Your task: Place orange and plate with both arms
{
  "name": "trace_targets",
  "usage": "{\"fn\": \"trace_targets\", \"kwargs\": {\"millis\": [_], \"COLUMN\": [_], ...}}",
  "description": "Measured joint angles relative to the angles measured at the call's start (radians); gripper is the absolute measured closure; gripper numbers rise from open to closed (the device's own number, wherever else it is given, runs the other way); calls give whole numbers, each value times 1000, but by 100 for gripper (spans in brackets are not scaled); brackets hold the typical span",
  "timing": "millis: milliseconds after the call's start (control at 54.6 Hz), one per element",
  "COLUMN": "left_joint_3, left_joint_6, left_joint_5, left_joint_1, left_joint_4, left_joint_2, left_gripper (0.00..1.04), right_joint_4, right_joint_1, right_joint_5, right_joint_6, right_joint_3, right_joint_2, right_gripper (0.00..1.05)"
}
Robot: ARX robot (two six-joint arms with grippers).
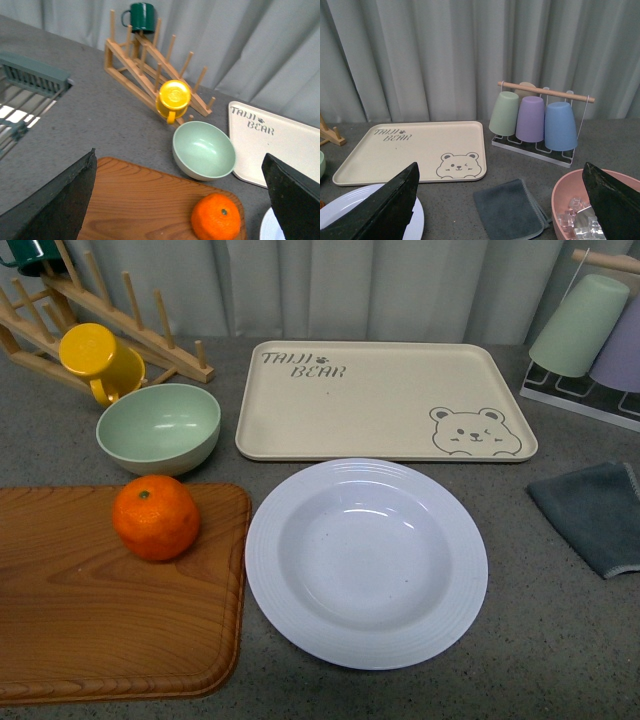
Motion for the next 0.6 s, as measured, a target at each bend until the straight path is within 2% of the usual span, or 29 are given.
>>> {"fn": "trace_targets", "kwargs": {"millis": [128,202,385,605], "left_joint_3": [78,121,206,273], "left_joint_6": [-35,-50,-68,-68], "left_joint_5": [117,179,187,216], "left_joint_1": [-43,-69,-112,-138], "left_joint_4": [135,154,172,182], "left_joint_2": [291,430,684,859], "left_gripper": [6,6,6,6], "right_joint_4": [0,0,0,0], "right_joint_1": [0,0,0,0], "right_joint_5": [0,0,0,0], "right_joint_6": [0,0,0,0], "right_joint_3": [0,0,0,0], "right_joint_2": [0,0,0,0], "right_gripper": [9,9,9,9]}}
